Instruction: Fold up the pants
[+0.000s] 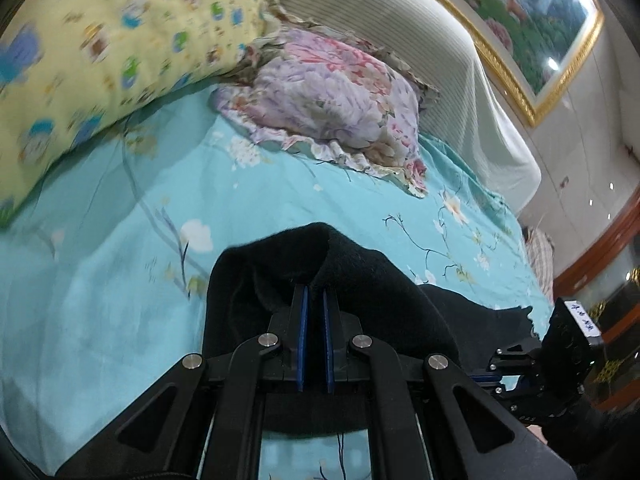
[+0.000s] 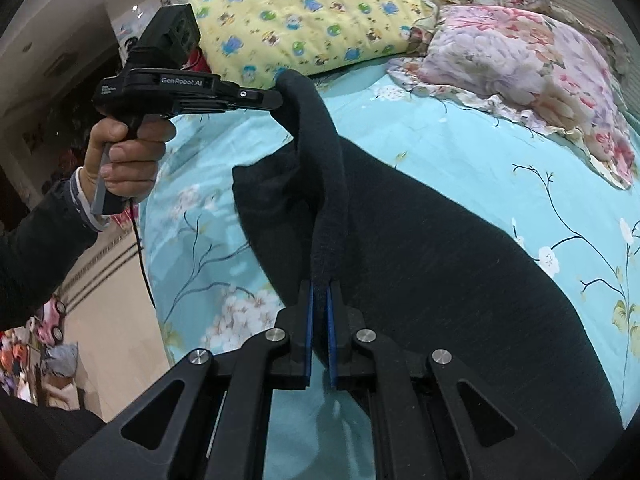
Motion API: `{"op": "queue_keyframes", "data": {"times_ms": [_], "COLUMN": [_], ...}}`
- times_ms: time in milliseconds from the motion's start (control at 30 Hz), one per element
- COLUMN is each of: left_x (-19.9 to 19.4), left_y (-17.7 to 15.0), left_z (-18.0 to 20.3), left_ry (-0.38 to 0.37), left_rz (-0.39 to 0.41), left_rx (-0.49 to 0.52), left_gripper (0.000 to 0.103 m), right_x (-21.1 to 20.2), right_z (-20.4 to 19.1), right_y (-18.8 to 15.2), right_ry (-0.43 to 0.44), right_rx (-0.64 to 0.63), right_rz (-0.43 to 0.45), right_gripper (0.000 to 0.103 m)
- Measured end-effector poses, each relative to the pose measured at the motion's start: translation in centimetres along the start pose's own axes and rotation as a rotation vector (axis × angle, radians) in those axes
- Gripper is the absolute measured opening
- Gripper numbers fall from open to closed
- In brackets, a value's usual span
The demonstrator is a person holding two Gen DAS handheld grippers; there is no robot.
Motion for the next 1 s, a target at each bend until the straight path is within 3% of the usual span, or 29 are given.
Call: {"op": "queue_keyframes", "data": {"times_ms": [533,833,967,1000], "left_x": [-1.8,-3.6,-3.9,-3.9], "left_y": [-5.6,-7.4,-7.6,-7.6], "left_z": [-2.9,-2.1,-1.5,-1.4], "left_ry": [-0.046,-0.039,-0.011,0.008], "left_rz": [0.067,0.123,0.129,0.131], "left_rx": [-0.232,-0.329,-0.345,-0.357], "left_gripper": [0.005,0.049,0.058,0.059], "right_x": [1.1,0.3,-0.3,-0.5], "right_z": [-1.3,-1.5,-0.5,-0.1], "right_y": [-1.5,-1.1,-0.9,-0.7], "right_ry": [-0.011,0.025,0.028,0.027], "right_rx": [-0.048,-0.018,0.032,0.051], "right_rz": [-0.049,-0.027,-0.012,-0.006], "right_gripper": [0.010,0.011,0.015,0.022]}}
Point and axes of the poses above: each gripper's, at about its wrist camera, not at the fingertips, and x roughly the way its jaws point, z to its right, y to its top, the point moved 5 cm from there along x, roughly the way its jaws point, and after that the axes turned 8 degrees about -y, right-handed, at the moved point
